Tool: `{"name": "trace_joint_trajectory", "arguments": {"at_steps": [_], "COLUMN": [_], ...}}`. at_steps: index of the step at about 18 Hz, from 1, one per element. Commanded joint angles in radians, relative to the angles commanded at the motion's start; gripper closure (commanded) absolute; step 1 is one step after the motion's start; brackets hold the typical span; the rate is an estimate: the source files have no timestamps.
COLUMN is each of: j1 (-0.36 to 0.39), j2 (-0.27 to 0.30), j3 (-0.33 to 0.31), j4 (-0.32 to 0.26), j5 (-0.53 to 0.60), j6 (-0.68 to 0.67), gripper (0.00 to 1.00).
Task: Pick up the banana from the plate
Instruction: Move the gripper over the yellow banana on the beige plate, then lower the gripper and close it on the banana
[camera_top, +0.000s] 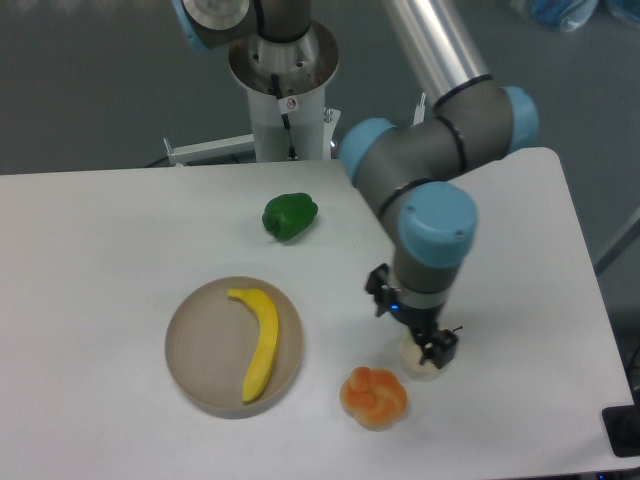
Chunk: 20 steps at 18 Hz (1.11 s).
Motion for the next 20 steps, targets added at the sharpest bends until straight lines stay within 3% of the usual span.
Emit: {"name": "trace_joint_trajectory", "arguments": {"at_steps": [6,9,13,16,18,20], "j1": [-0.042,-0.083,-0.111,-0.134,-0.151,-0.154], "j2": [0.003,-0.023,-0.03,-0.046,-0.054,-0.067], "j3": [-0.037,-0.04,-0.089,-0.138,-0.17,-0.176], "j4": [0.003,0.008,0.011,0.063,0.141,0.167], "j5": [-0.061,-0.048,-0.046,-0.046,-0.046,-0.046], "j6": [-0.39,-0.496,-0.591,-0.622,-0.663,-0.665], "gripper": [0.0,0.0,0.0,0.0,0.0,0.0]}}
